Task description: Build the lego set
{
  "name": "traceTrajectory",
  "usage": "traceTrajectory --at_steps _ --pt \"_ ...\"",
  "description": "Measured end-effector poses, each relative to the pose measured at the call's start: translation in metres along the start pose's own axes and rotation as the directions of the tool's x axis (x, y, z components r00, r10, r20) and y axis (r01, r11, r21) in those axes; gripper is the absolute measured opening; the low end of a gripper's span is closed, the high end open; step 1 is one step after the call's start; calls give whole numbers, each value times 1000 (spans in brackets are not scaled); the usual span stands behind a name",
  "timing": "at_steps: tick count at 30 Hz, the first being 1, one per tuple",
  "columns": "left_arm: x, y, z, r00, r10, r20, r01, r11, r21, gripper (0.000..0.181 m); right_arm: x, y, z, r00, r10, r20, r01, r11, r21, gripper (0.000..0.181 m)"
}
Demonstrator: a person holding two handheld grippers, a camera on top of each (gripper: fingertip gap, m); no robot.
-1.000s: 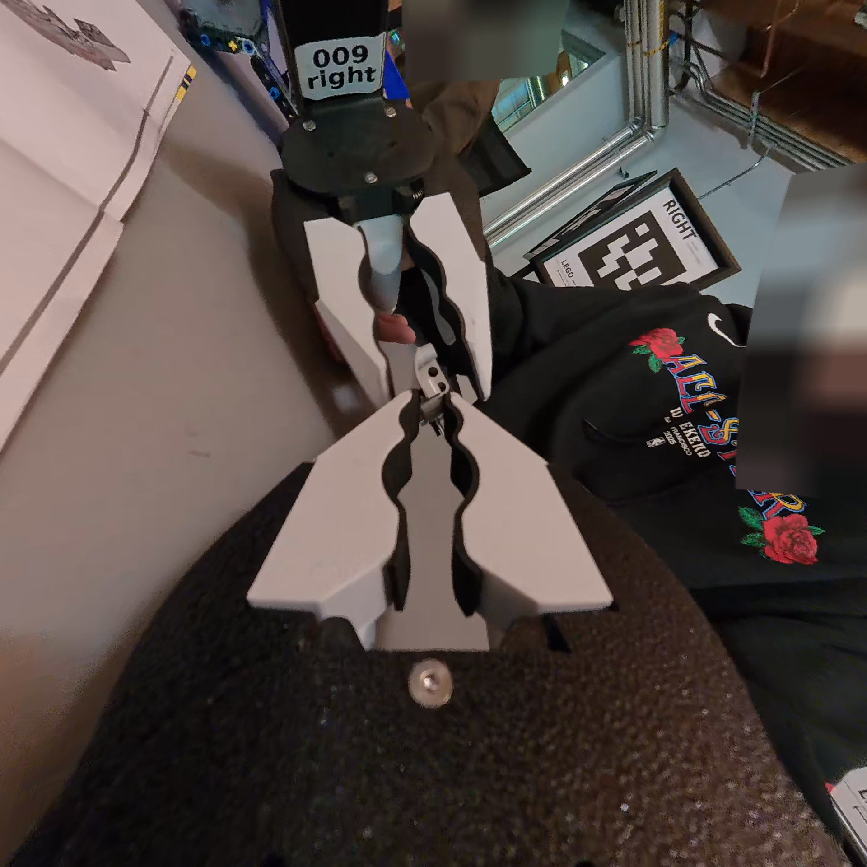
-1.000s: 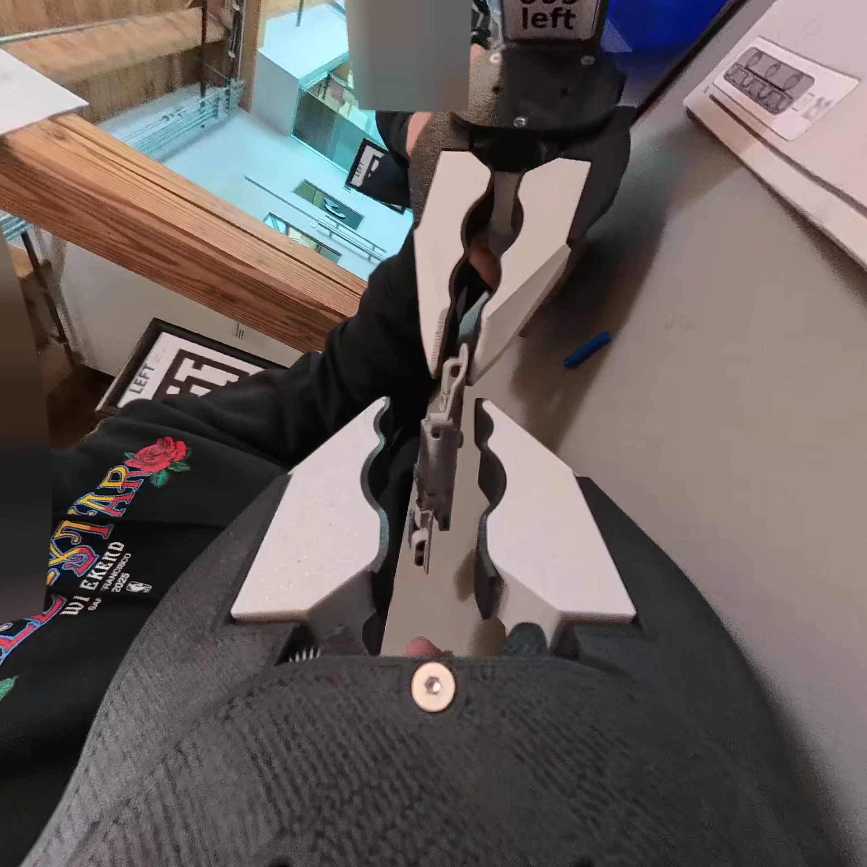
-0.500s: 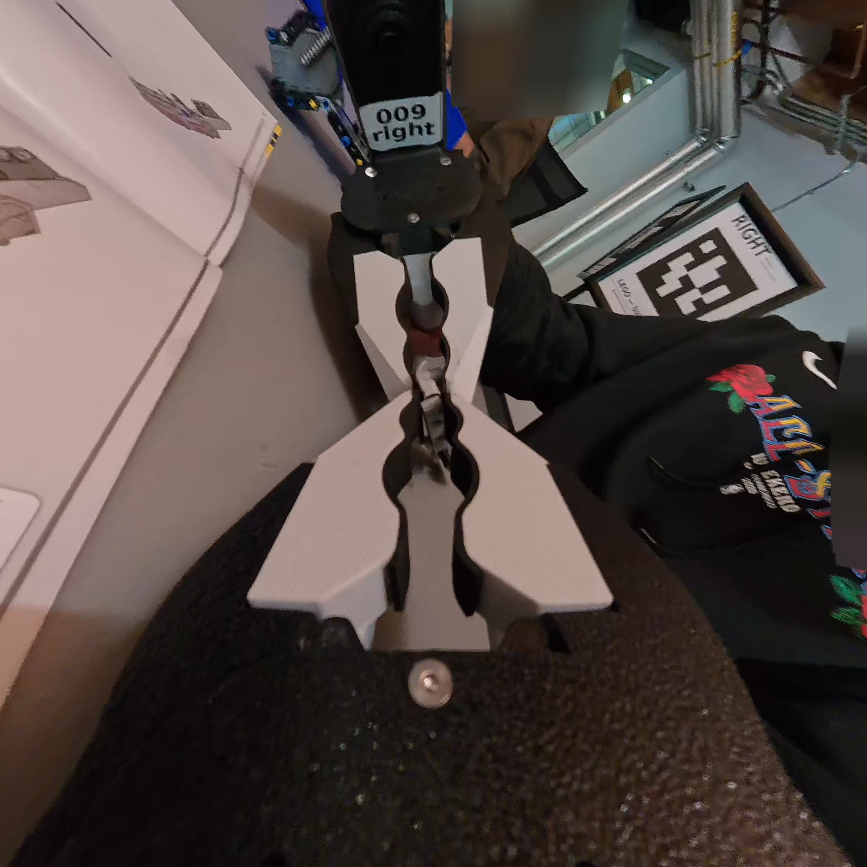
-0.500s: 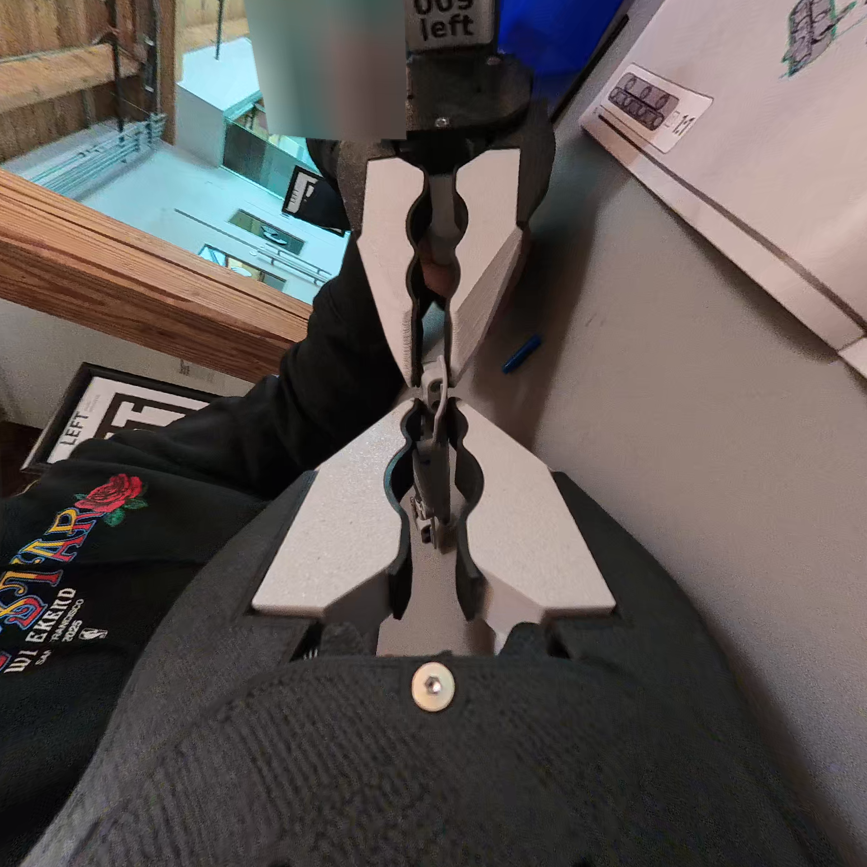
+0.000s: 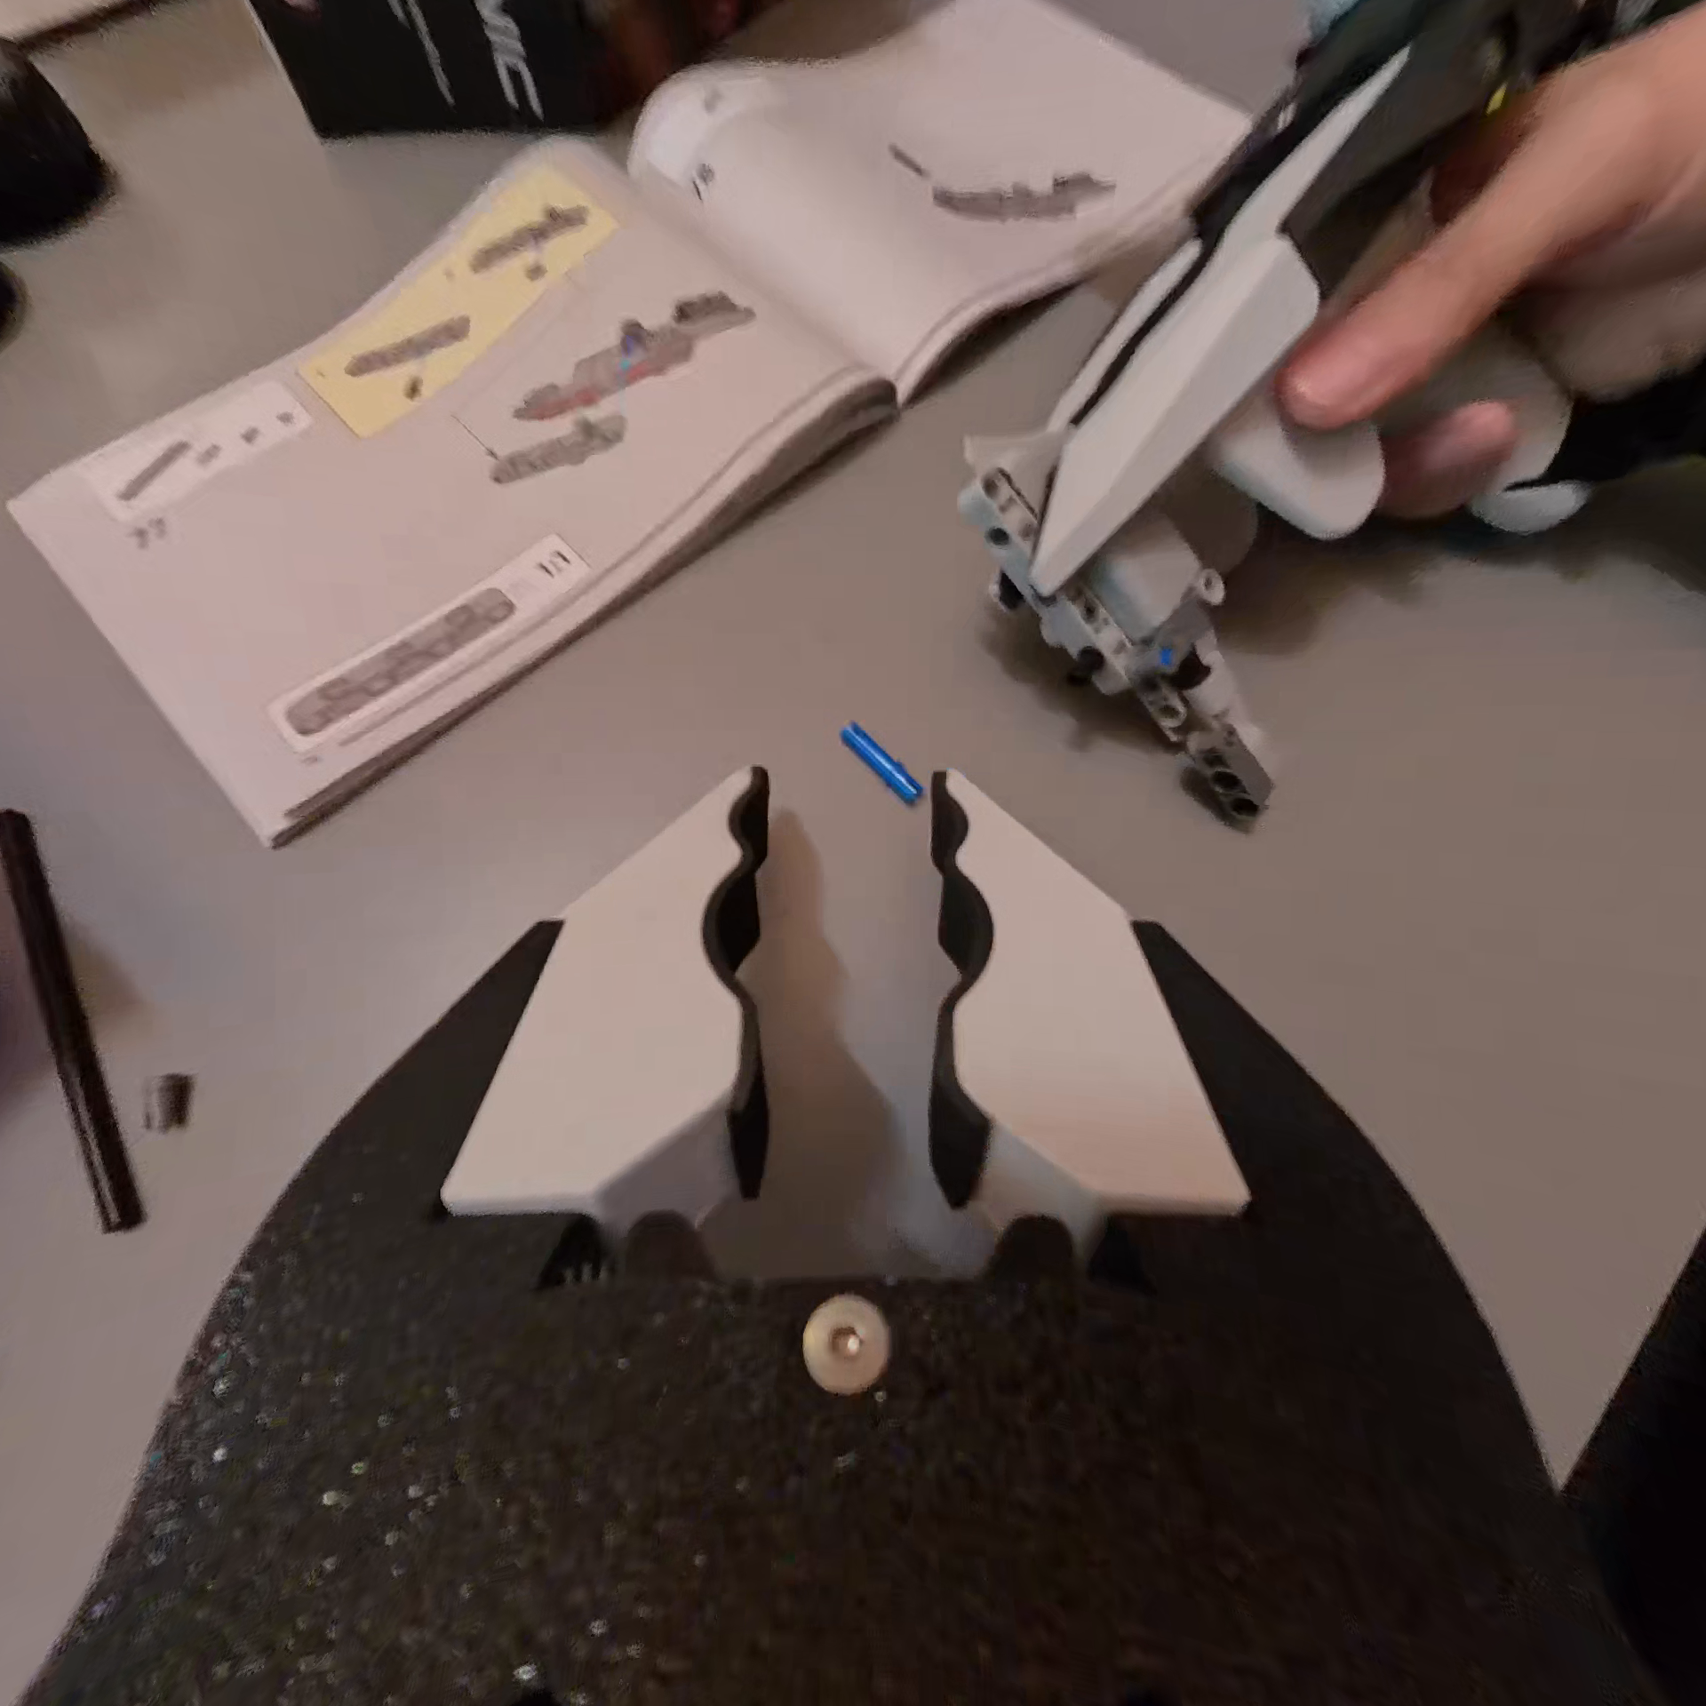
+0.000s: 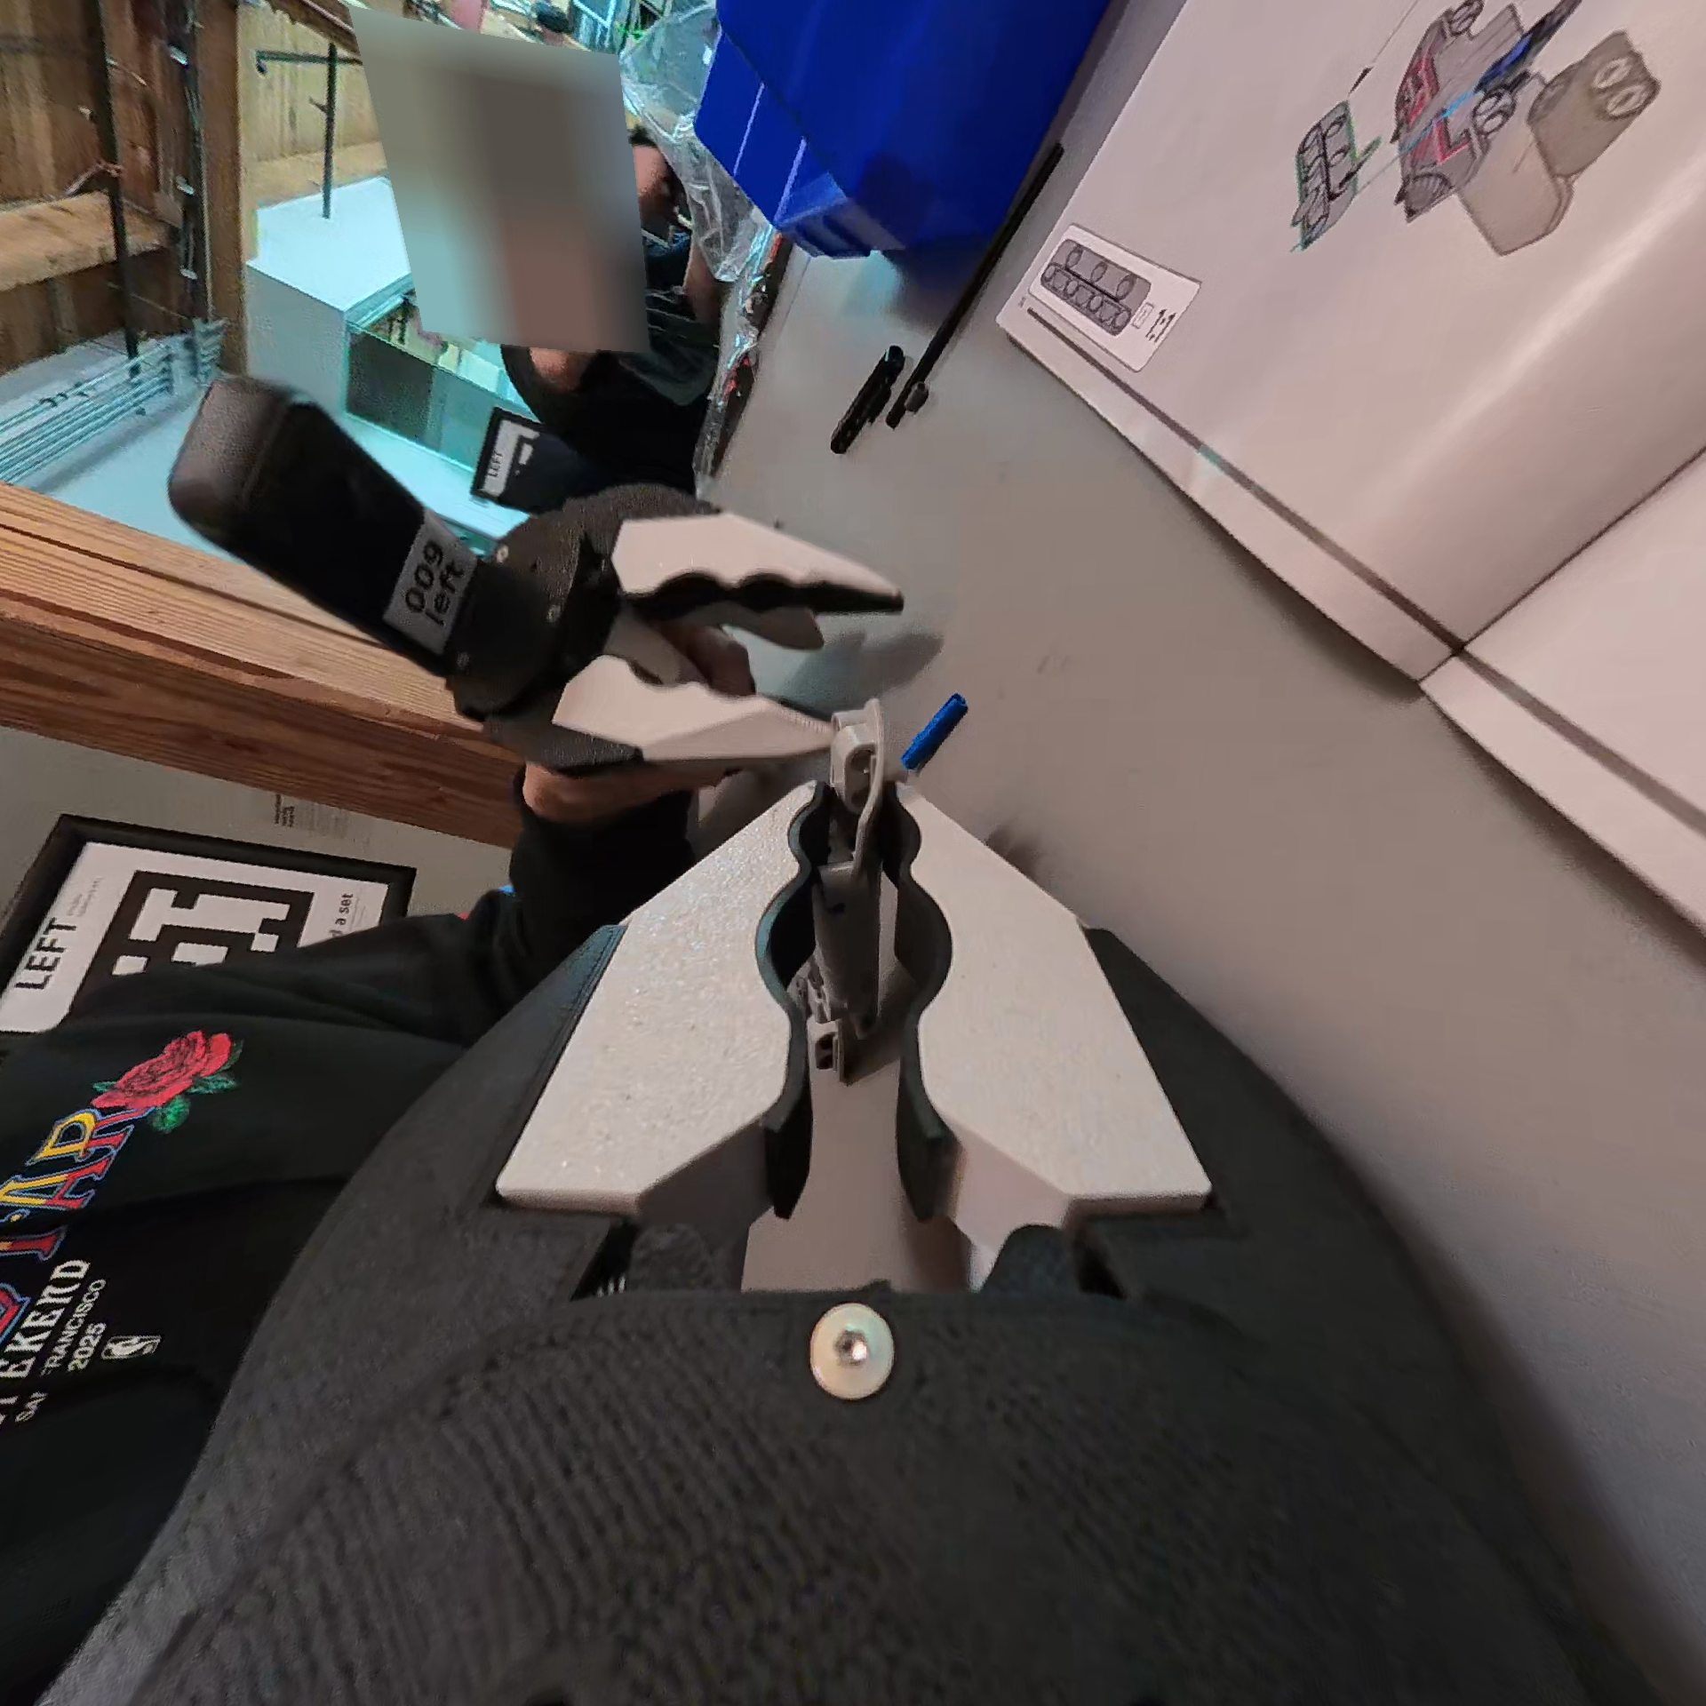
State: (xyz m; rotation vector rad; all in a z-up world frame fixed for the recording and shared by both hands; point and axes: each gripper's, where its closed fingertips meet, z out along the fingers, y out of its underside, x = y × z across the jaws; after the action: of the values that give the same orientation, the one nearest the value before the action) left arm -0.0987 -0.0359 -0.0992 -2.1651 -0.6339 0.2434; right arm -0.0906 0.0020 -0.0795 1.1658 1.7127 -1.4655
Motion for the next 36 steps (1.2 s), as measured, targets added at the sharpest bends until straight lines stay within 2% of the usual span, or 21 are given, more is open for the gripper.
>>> traceTrajectory --at_steps 1,8,11,12,14,18,21,23,25,27,29,33,36 --pt "2 4 3 1000 10 11 -10 999 -36 33 0 -1 0 1000 -5 -2 5 1000 5 9" --pt "9 7 14 996 84 -39 -87 994 -70 27 -4 5 2 997 47 58 -45 998 -41 9" --pt "10 8 13 982 152 -115 -160 985 -62 4 -7 -1 -2 997 30 69 -30 1000 -3 14" --pt "10 9 12 975 173 -139 -182 981 -59 3 -6 -1 -2 998 26 64 -27 1000 5 17" --pt "9 9 11 964 186 -187 -200 978 -56 2 -1 -1 -1 1000 19 23 -19 1000 6 9" --pt "9 10 10 950 211 -232 -228 973 -48 3 0 1 1 1000 8 6 -8 1000 -11 9" --pt "13 11 9 938 227 -261 -246 968 -42 13 0 -1 0 1000 11 8 -11 1000 6 9" --pt "10 10 10 953 178 -246 -196 979 -52 16 0 -1 0 1000 -10 -5 10 1000 11 9" --pt "12 6 12 968 66 -243 -85 994 -71 12 2 -1 0 999 -39 -32 40 999 20 9" --pt "11 2 16 976 26 -218 -42 997 -68 8 2 -1 0 999 -41 -36 42 999 20 9" --pt "2 2 20 985 100 -144 -110 992 -68 4 2 -2 0 999 -38 -32 39 999 25 9" --pt "2 3 19 967 222 -129 -230 972 -49 2 2 -3 -1 999 -30 -30 31 999 30 9" --pt "3 2 19 925 353 -140 -359 933 -19 2 1 -3 -1 1000 -22 -21 23 999 31 9"
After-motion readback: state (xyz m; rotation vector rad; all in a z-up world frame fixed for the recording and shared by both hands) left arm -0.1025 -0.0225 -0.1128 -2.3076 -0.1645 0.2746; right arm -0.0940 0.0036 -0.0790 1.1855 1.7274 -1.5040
